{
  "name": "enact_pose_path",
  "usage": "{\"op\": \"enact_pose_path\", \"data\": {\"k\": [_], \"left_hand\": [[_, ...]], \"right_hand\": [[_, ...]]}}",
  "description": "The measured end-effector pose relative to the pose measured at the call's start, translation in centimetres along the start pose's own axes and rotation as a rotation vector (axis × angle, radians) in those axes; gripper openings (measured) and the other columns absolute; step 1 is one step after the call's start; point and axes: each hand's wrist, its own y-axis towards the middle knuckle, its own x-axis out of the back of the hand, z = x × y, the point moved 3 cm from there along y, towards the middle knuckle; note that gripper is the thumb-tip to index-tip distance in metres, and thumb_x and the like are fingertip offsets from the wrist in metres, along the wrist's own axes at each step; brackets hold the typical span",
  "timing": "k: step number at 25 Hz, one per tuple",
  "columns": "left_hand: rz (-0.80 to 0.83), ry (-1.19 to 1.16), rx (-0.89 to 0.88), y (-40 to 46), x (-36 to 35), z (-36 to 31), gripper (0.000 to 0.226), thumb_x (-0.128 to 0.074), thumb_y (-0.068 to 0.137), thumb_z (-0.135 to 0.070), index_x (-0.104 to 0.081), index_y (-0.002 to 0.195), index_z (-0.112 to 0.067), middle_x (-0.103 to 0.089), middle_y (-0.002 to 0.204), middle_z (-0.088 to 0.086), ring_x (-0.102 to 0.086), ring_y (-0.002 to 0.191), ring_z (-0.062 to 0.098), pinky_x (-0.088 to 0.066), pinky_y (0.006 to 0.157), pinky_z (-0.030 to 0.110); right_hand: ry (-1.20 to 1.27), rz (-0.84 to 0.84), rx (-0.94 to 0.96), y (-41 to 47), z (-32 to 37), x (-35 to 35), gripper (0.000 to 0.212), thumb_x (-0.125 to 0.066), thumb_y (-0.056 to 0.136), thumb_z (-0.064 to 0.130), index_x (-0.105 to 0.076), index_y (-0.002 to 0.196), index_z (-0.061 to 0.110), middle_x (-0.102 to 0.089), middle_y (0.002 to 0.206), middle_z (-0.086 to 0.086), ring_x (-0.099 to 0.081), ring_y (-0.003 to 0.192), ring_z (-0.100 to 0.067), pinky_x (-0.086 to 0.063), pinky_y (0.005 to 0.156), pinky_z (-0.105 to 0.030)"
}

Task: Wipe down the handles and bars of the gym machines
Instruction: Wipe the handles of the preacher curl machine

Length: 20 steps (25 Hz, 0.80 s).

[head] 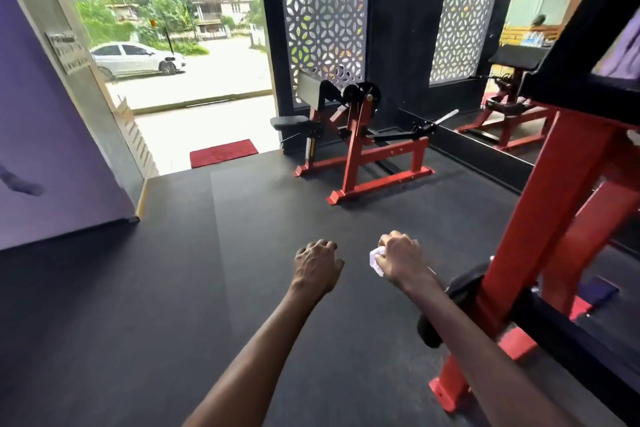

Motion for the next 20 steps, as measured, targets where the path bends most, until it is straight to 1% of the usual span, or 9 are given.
{"op": "enact_pose_path", "data": {"k": [3,7,11,16,20], "left_hand": [[0.024,0.009,-0.034,7.8,-0.8,1.6,0.043,-0.043,0.099,-0.041,-0.051,0.134,-0.02,-0.052,0.138,0.001,-0.048,0.126,0.023,-0.033,0.104,0.034],[0.029,0.007,-0.069,19.0,-2.0,1.8,0.043,-0.045,0.098,-0.041,-0.051,0.135,-0.019,-0.052,0.138,0.002,-0.048,0.127,0.023,-0.033,0.104,0.034],[0.032,0.013,-0.089,32.3,-2.3,0.6,0.042,-0.046,0.097,-0.04,-0.053,0.133,-0.019,-0.053,0.138,0.002,-0.048,0.127,0.023,-0.034,0.103,0.034],[0.022,0.007,-0.152,48.2,-2.2,-1.6,0.039,-0.045,0.096,-0.04,-0.056,0.127,-0.017,-0.057,0.13,0.002,-0.052,0.121,0.024,-0.037,0.1,0.036],[0.027,-0.022,-0.202,62.1,-4.1,-3.5,0.036,-0.045,0.097,-0.04,-0.058,0.12,-0.016,-0.058,0.125,0.002,-0.053,0.118,0.025,-0.038,0.097,0.037]], "right_hand": [[-0.048,0.008,-0.034,7.5,-0.5,-2.0,0.023,-0.046,0.09,0.026,-0.061,0.103,0.014,-0.059,0.11,-0.005,-0.055,0.106,-0.024,-0.039,0.087,-0.032],[-0.049,0.02,-0.053,17.7,-2.7,-4.3,0.024,-0.048,0.09,0.027,-0.061,0.105,0.014,-0.059,0.112,-0.005,-0.054,0.109,-0.024,-0.039,0.089,-0.032],[-0.026,0.022,-0.097,29.8,-6.8,-6.0,0.026,-0.047,0.089,0.025,-0.061,0.107,0.013,-0.059,0.115,-0.006,-0.054,0.11,-0.024,-0.038,0.09,-0.032],[-0.029,0.032,-0.156,43.6,-12.2,-6.5,0.026,-0.046,0.09,0.024,-0.061,0.107,0.011,-0.058,0.114,-0.007,-0.052,0.111,-0.025,-0.037,0.09,-0.033],[-0.044,0.072,-0.221,55.6,-17.3,-9.7,0.029,-0.045,0.09,0.024,-0.059,0.111,0.012,-0.057,0.118,-0.007,-0.051,0.114,-0.025,-0.036,0.092,-0.034]]}}
